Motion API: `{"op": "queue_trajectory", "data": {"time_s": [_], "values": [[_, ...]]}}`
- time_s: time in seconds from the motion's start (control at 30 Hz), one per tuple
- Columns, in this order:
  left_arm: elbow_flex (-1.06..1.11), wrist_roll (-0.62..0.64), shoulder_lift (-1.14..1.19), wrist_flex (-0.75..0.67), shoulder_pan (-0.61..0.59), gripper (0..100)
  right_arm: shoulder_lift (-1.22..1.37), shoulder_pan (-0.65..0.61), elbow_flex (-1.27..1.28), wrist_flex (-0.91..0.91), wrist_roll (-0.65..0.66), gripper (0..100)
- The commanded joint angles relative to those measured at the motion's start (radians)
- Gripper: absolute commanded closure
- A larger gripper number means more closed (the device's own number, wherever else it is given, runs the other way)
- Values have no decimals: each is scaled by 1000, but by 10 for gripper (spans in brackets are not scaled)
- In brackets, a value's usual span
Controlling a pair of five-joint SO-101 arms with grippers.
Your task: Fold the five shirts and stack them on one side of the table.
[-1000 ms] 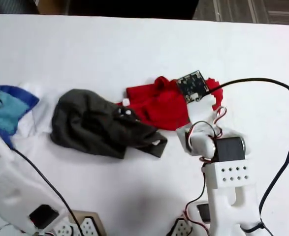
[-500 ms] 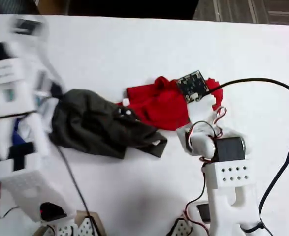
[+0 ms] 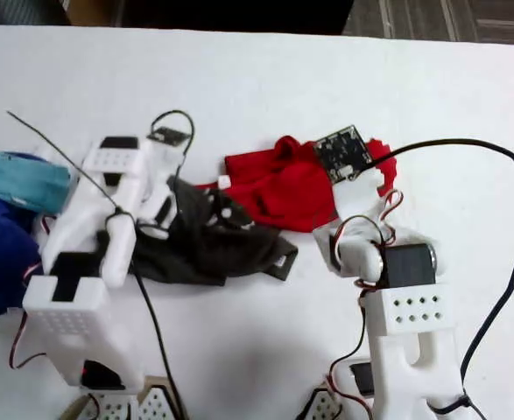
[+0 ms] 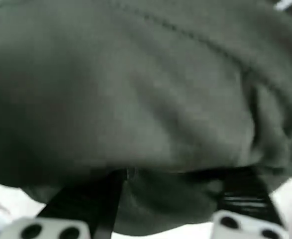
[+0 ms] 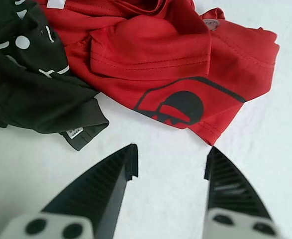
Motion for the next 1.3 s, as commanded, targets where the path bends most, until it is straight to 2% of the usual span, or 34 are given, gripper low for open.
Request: {"op": "queue_trajectory", "data": {"time_s": [0.0,0.03,0.1,0.2,0.5,0.63,0.77,0.87,0.97,1.1,1.2,1.27], "values": [[12,26,-51,-12,-61,985,4,7,-46,-19,5,768],[2,38,-57,-11,-91,950,4,7,-46,-19,5,768],[-27,43,-83,2,-169,980,4,8,-46,-19,5,768],[-130,48,-164,48,-298,975,4,8,-46,-19,5,768],[-486,43,-601,137,-618,974,5,4,-46,-21,5,768],[-503,41,-755,127,-749,974,5,4,-46,-21,5,768],[-435,41,-793,126,-868,974,5,4,-46,-21,5,768],[-288,41,-775,37,-937,974,5,4,-46,-21,5,768],[-82,40,-713,-160,-968,974,5,2,-46,-21,5,768],[110,-38,-580,-422,-959,974,5,2,-46,-21,5,768],[119,-69,-489,-496,-953,972,5,1,-44,-21,5,768],[73,-94,-436,-486,-939,941,5,1,-35,-21,5,768]]}}
